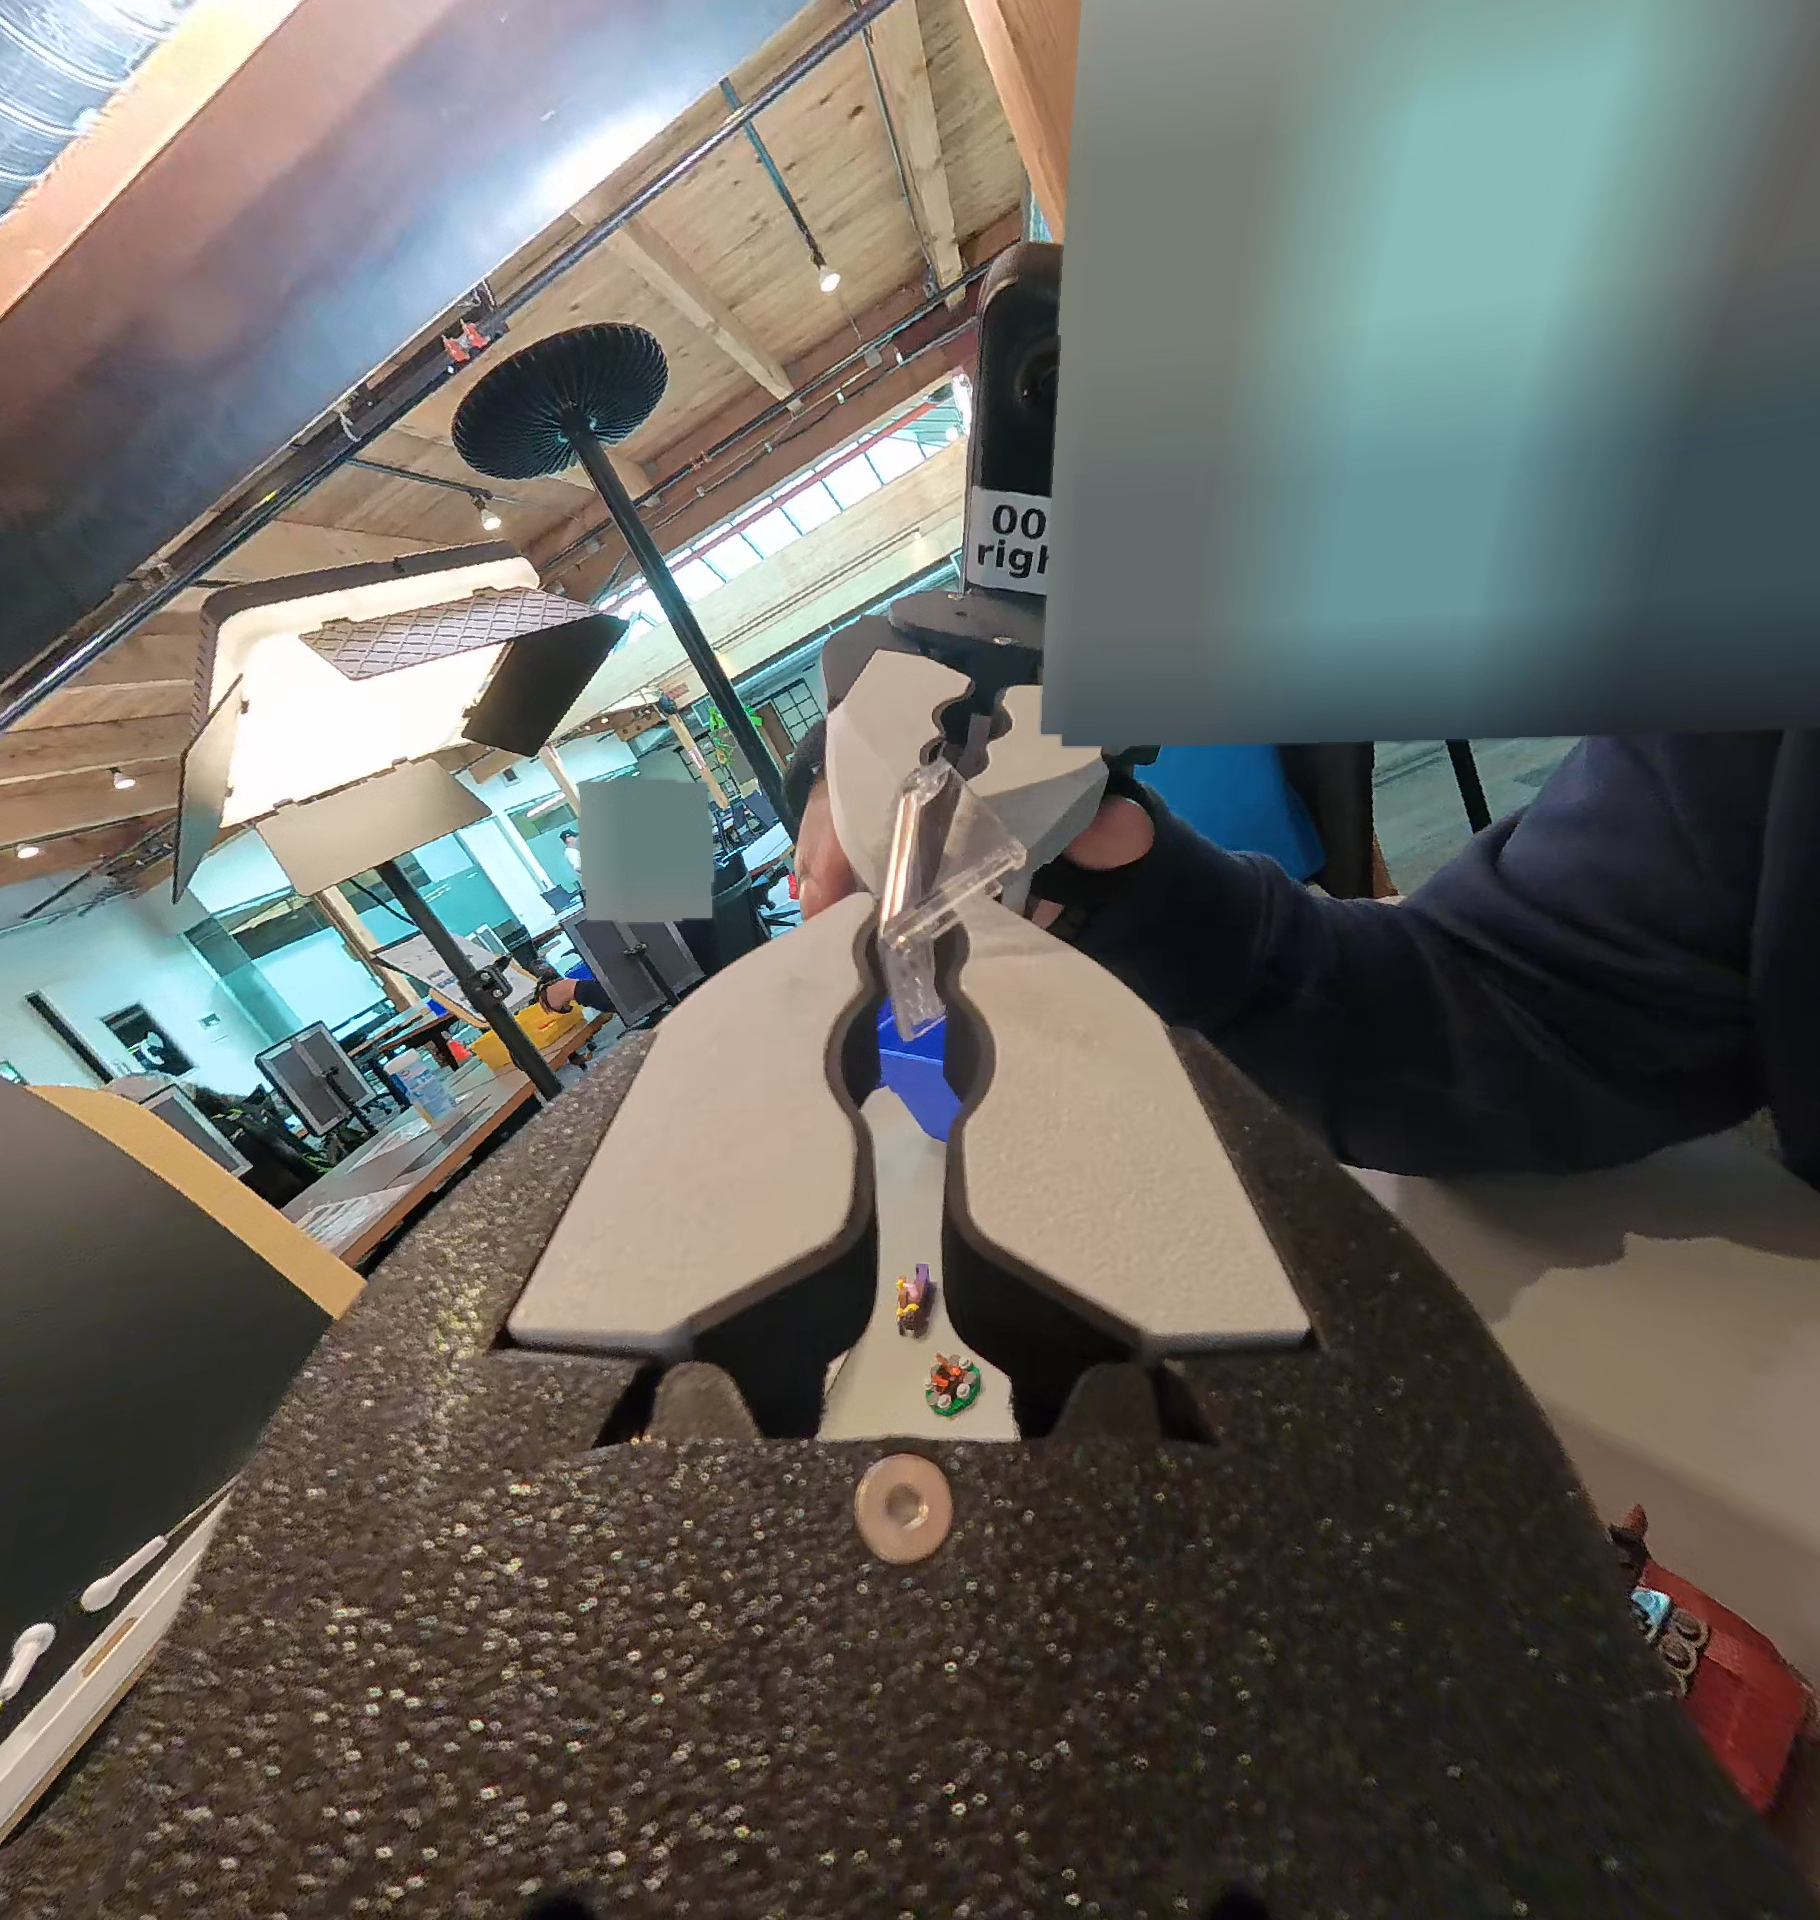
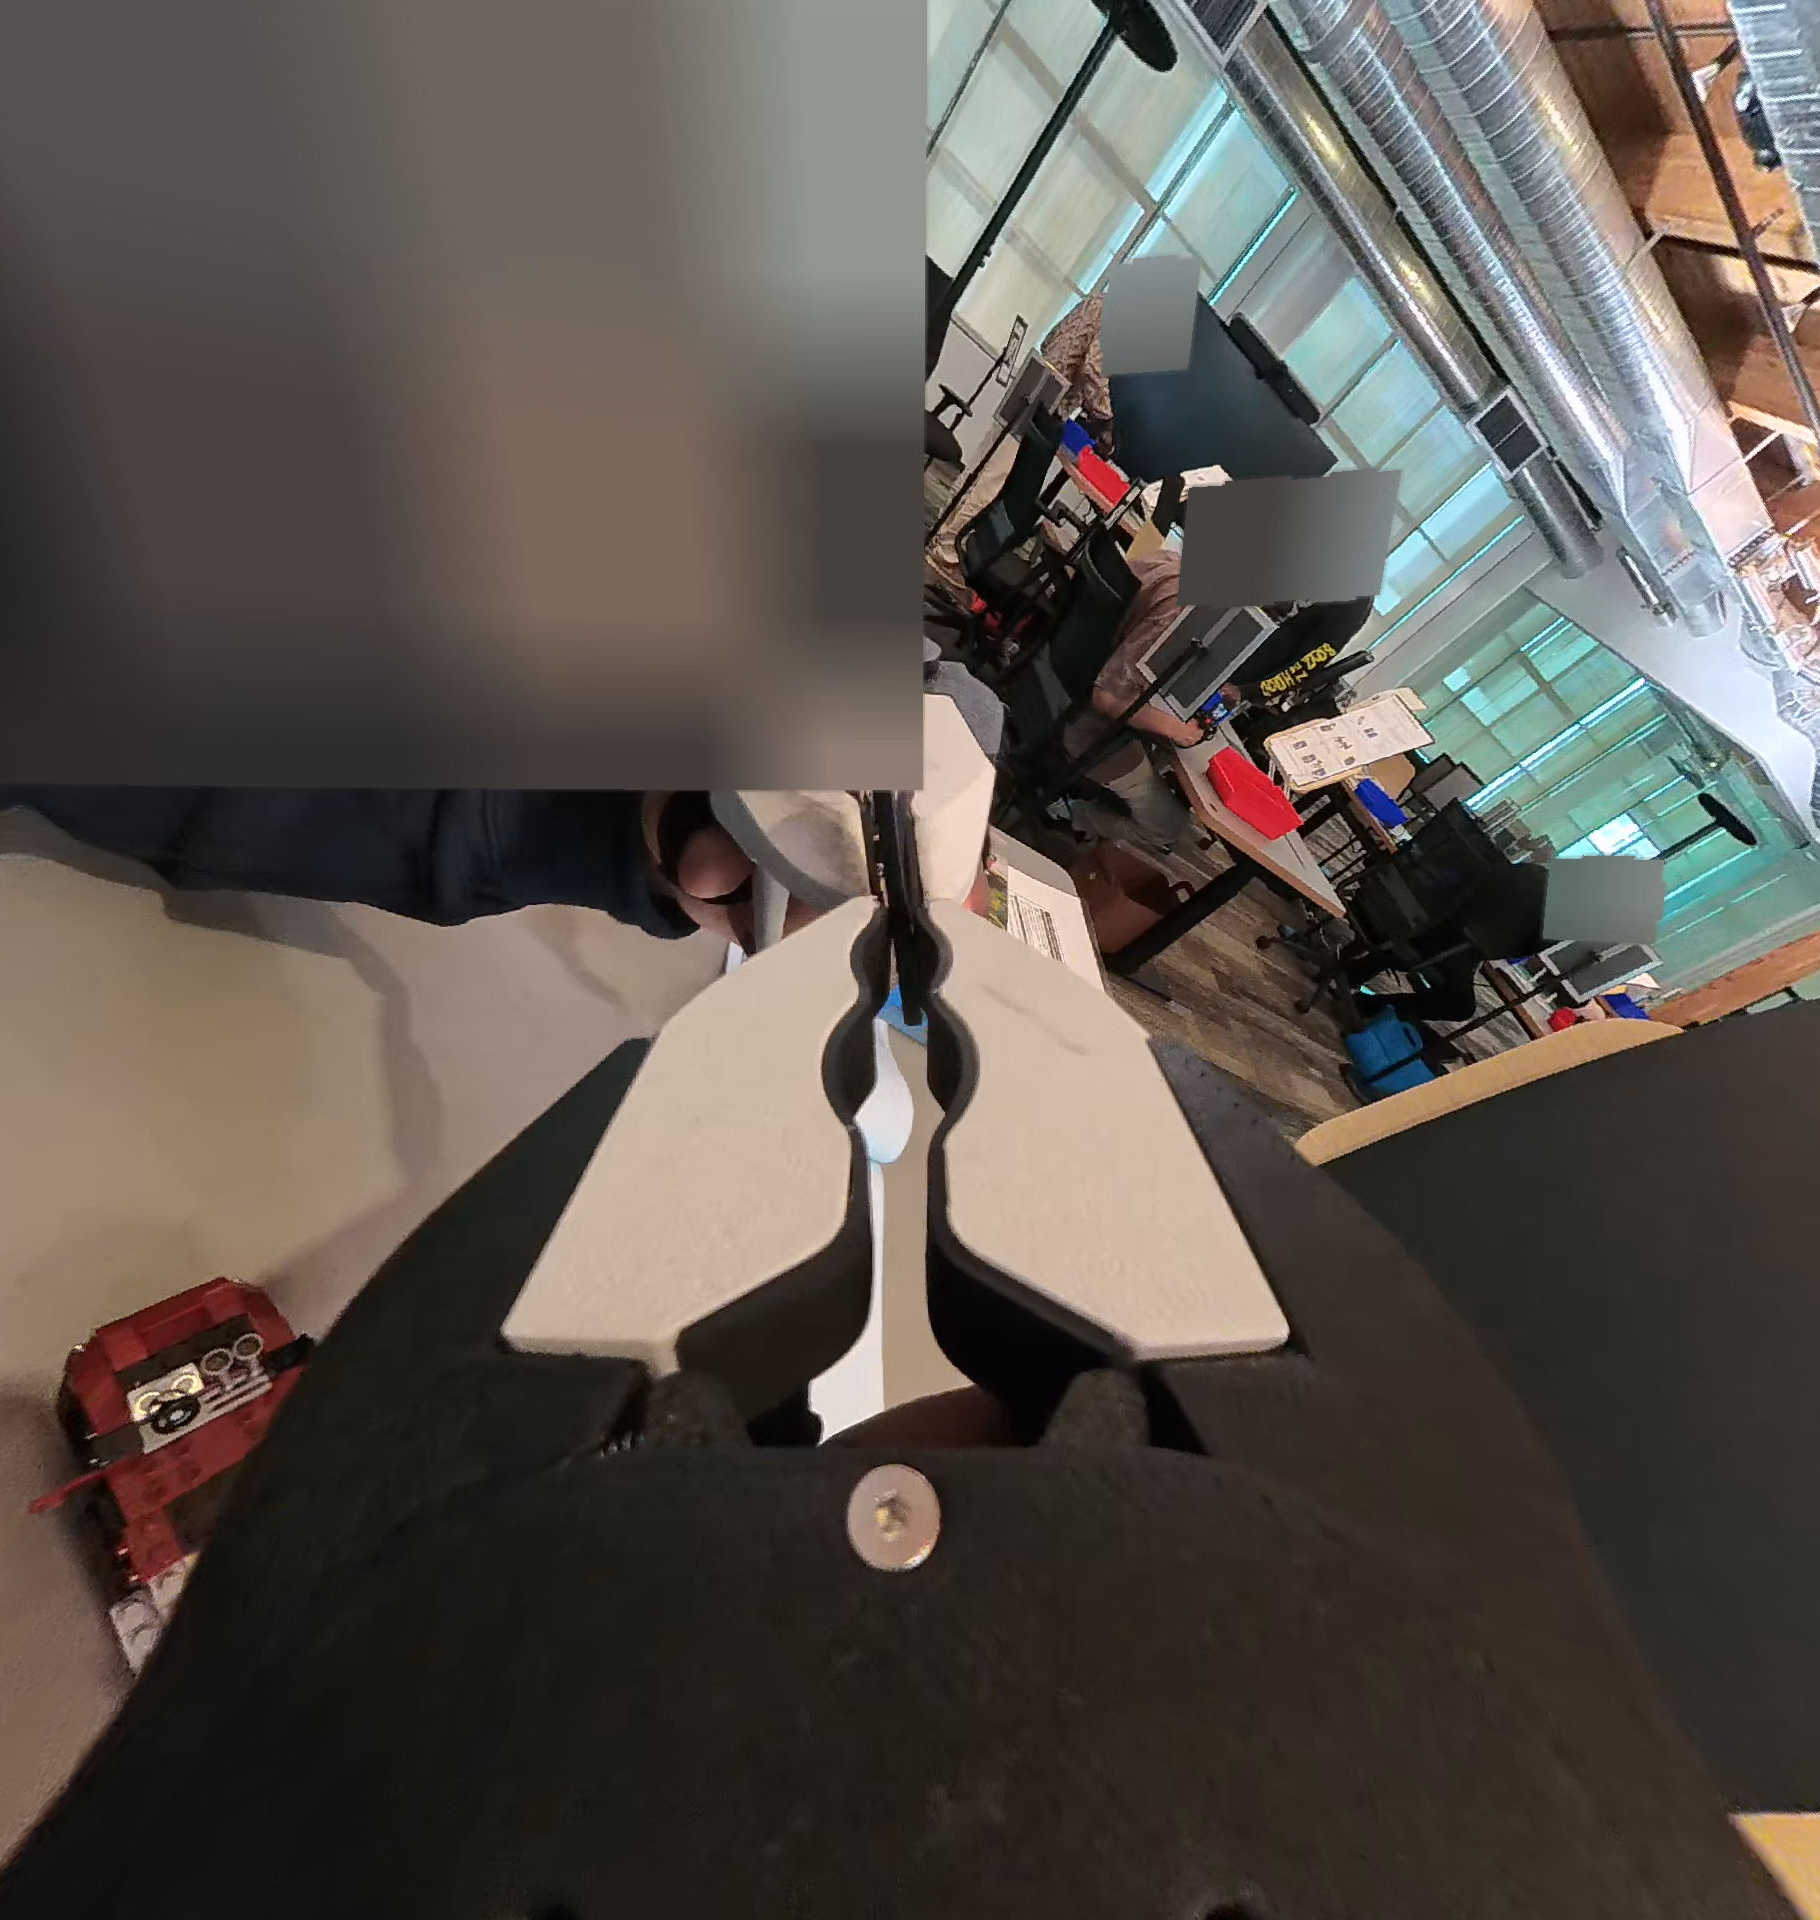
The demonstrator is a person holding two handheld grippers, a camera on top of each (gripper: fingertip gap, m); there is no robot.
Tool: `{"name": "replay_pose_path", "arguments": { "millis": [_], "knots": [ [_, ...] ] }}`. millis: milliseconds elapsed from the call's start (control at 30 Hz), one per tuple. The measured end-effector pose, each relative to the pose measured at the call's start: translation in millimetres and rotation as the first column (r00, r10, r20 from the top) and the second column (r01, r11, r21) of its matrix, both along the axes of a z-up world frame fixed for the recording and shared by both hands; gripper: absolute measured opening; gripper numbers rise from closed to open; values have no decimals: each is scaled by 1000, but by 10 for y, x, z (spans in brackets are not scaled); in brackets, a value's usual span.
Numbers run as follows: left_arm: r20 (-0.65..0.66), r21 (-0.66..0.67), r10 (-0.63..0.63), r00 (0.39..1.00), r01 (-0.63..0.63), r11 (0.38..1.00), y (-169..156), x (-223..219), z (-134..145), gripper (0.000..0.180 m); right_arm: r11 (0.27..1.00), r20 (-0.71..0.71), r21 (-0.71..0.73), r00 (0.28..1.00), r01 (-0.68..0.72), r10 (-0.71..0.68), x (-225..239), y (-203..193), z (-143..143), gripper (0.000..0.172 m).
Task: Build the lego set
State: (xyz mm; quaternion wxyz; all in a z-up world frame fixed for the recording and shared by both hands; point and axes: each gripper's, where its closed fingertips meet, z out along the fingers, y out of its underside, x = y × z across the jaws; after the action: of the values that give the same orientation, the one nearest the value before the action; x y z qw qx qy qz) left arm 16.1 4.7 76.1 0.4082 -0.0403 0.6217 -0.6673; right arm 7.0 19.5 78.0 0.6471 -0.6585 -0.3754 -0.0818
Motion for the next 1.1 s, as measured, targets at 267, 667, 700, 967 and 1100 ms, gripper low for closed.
{"name": "replay_pose_path", "arguments": {
  "millis": [267, 667, 700, 967, 1100],
  "knots": [
    [1, 2, 41, 999, -41, 999, 48, 28, 23, 7, 999, -14, 17, 999, 41, -41, 28, 46, 42, 4],
    [8, 24, 98, 995, -99, 995, 60, 64, 33, 7, 995, -8, 15, 995, 101, -101, 61, 58, 63, 4],
    [7, 26, 100, 995, -100, 995, 58, 66, 31, 7, 995, -13, 10, 995, 99, -99, 64, 57, 61, 4],
    [-5, 53, 124, 992, -124, 991, 56, 103, -5, 7, 996, -62, -48, 994, 82, -84, 107, 53, 14, 4],
    [-13, 61, 147, 989, -146, 987, 69, 132, -15, 7, 993, -76, -43, 991, 107, -110, 169, 61, 38, 3]
  ]
}}
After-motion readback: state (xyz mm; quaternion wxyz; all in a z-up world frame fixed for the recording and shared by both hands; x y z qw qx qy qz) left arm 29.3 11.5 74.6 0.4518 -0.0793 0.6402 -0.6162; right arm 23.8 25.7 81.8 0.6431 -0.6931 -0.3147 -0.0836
